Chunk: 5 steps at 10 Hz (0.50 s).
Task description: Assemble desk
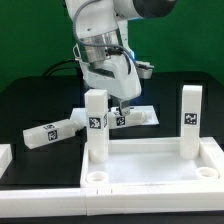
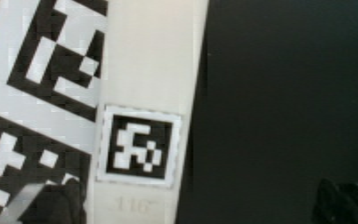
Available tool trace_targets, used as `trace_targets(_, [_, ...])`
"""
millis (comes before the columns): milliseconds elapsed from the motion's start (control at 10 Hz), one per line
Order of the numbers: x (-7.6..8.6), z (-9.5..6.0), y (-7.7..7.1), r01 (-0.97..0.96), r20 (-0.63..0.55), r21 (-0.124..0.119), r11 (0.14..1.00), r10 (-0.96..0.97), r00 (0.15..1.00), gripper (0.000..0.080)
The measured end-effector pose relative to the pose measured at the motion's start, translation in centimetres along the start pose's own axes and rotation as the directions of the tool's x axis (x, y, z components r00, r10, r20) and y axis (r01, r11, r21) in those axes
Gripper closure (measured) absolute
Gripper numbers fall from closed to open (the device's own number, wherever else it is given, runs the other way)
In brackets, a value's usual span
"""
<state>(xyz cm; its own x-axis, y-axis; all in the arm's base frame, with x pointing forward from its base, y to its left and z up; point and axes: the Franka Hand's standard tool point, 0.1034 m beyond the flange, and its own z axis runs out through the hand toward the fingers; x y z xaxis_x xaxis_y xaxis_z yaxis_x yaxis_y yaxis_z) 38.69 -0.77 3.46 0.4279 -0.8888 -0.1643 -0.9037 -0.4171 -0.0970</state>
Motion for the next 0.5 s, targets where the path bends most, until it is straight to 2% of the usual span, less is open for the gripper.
trace_targets(100, [0.17,0.40,0.31,0.008,0.000,-0.014,1.000,-0.008,1.000,0.0150])
trace_targets(500, [0.17,0.53,0.48,0.004,0.000,-0.018,1.000,-0.004,1.000,0.0150])
